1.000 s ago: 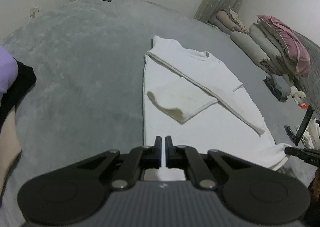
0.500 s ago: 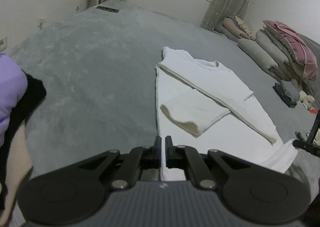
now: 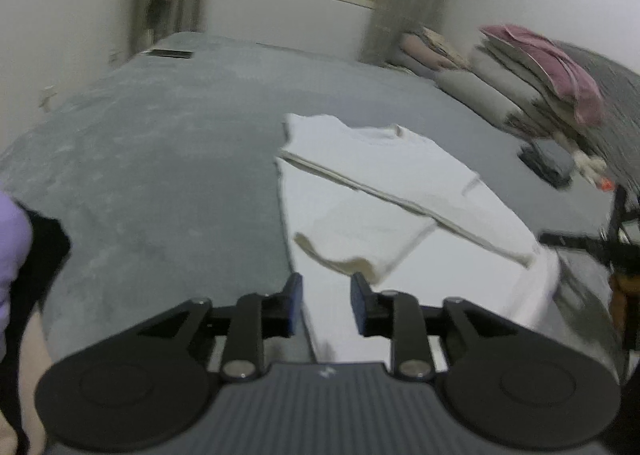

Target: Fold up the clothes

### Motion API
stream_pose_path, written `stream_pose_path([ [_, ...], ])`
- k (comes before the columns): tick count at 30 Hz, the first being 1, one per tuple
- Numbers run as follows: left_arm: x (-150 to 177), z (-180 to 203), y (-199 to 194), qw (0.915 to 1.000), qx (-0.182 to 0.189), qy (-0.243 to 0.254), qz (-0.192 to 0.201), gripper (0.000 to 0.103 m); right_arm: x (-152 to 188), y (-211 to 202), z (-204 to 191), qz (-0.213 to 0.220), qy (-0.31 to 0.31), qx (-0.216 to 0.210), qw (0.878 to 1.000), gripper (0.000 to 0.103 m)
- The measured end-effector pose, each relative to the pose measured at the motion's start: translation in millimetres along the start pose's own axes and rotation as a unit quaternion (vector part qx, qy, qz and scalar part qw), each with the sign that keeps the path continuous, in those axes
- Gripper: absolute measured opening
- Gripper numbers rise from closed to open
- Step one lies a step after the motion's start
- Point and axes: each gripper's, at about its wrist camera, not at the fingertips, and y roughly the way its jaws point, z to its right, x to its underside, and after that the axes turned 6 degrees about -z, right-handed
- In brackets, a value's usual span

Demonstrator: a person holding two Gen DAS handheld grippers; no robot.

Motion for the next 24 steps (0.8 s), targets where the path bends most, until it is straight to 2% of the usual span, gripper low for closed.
stream_pose_path([
  [6, 6.4, 6.6, 5.3, 0.9988, 0.012, 0.040, -0.027, 0.030, -4.2, 3.5, 2.9, 0.009, 0.010, -0.002, 1.000, 0.009],
  [9, 7.9, 10.2, 2.2, 0.9975, 0.020, 0.063, -0.025, 0.030, -4.6, 3.3, 1.6, 0.010, 0.009, 0.000, 1.000, 0.009],
  [11, 8.4, 14.1, 0.2, 0.9963, 0.021, 0.080, -0.022, 0.036, -4.4, 3.5, 1.8, 0.009, 0.010, 0.002, 1.000, 0.009],
  [13, 10.1, 20.4, -1.2, 0.9949, 0.015, 0.098, -0.020, 0.048, -4.9, 4.6, 2.2, 0.007, 0.009, 0.006, 1.000, 0.009],
  [15, 13.6, 28.4, -2.7, 0.9925, 0.009, 0.121, -0.017, 0.048, -5.3, 7.0, 1.8, 0.005, 0.005, 0.013, 1.000, 0.009],
  [17, 19.0, 37.1, -6.9, 0.9881, 0.011, 0.153, -0.011, 0.048, -5.6, 8.5, 3.0, 0.005, 0.007, 0.016, 1.000, 0.009],
  [20, 27.4, 47.2, -15.0, 0.9792, 0.039, 0.199, -0.006, 0.050, -6.2, 8.8, 5.4, 0.009, 0.015, 0.018, 1.000, 0.009],
  [24, 42.7, 61.5, -13.4, 0.9631, 0.049, 0.264, -0.020, 0.051, -6.0, 5.9, 12.0, 0.013, 0.024, 0.038, 0.999, 0.009],
])
